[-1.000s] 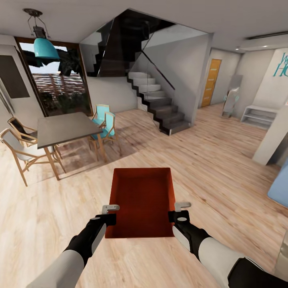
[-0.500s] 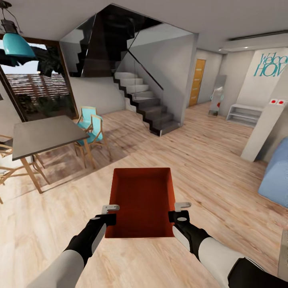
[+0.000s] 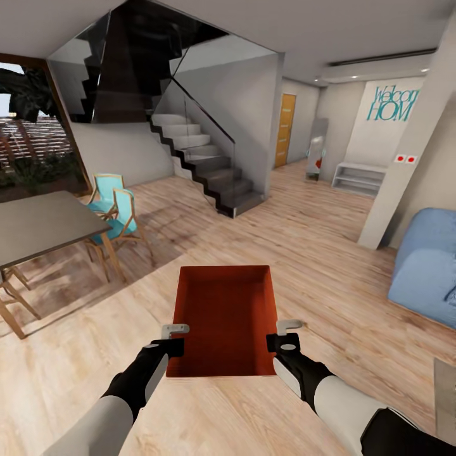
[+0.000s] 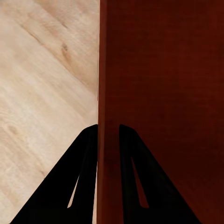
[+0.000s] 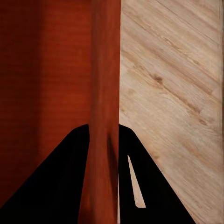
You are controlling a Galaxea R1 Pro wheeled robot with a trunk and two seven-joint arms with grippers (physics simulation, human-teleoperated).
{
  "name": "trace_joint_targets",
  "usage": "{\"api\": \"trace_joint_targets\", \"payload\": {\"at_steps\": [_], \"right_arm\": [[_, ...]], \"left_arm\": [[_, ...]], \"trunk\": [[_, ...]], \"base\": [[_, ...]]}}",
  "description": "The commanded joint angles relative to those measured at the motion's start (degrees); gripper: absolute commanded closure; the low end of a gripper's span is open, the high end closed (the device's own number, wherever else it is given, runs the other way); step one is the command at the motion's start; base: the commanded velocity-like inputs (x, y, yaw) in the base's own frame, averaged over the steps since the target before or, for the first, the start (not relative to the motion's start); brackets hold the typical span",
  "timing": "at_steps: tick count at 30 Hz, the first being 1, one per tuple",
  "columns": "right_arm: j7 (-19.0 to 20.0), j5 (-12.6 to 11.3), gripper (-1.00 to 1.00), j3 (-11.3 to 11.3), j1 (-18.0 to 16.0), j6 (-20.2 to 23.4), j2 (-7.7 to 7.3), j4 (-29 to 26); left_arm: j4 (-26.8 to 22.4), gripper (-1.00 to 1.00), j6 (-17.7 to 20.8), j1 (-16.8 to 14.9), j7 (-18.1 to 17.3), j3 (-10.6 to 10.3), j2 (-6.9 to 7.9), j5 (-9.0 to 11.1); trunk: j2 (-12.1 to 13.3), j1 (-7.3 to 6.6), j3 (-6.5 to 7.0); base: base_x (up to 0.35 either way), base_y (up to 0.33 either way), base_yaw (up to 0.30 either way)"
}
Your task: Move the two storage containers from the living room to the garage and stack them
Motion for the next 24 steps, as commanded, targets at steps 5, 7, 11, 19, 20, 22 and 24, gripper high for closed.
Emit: {"api": "trace_joint_targets", "payload": {"at_steps": [5,7,11,19,20,22,24], "right_arm": [[-0.6,-1.6,1.0,1.1,0.0,0.4,0.08,0.0],[-0.6,-1.6,1.0,1.1,0.0,0.4,0.08,0.0],[-0.6,-1.6,1.0,1.2,0.0,0.4,0.08,0.0],[-0.6,-1.6,1.0,1.2,0.0,0.4,0.08,0.0],[-0.6,-1.6,1.0,1.2,0.0,0.4,0.08,0.0],[-0.6,-1.6,1.0,1.2,0.0,0.4,0.08,0.0],[-0.6,-1.6,1.0,1.2,0.0,0.4,0.08,0.0]], "left_arm": [[-0.7,1.0,-2.6,-0.1,0.7,0.2,-0.05,-1.1],[-0.8,1.0,-2.6,-0.1,0.7,0.2,-0.05,-1.1],[-0.8,1.0,-2.6,-0.1,0.7,0.1,-0.05,-1.1],[-0.8,1.0,-2.6,-0.1,0.7,0.1,-0.05,-1.1],[-0.8,1.0,-2.6,-0.1,0.7,0.1,-0.05,-1.1],[-0.8,1.0,-2.6,-0.1,0.7,0.2,-0.05,-1.1],[-0.8,1.0,-2.6,-0.1,0.7,0.2,-0.05,-1.1]], "trunk": [[-0.1,0.07,-0.13],[-0.1,0.07,-0.13],[-0.1,0.07,-0.13],[-0.1,0.07,-0.13],[-0.1,0.07,-0.13],[-0.1,0.07,-0.13],[-0.1,0.07,-0.13]], "base": [[0.314,0.12,-0.242],[0.314,0.12,-0.242],[0.314,0.12,-0.242],[0.314,0.12,-0.242],[0.314,0.12,-0.242],[0.314,0.12,-0.242],[0.314,0.12,-0.242]]}}
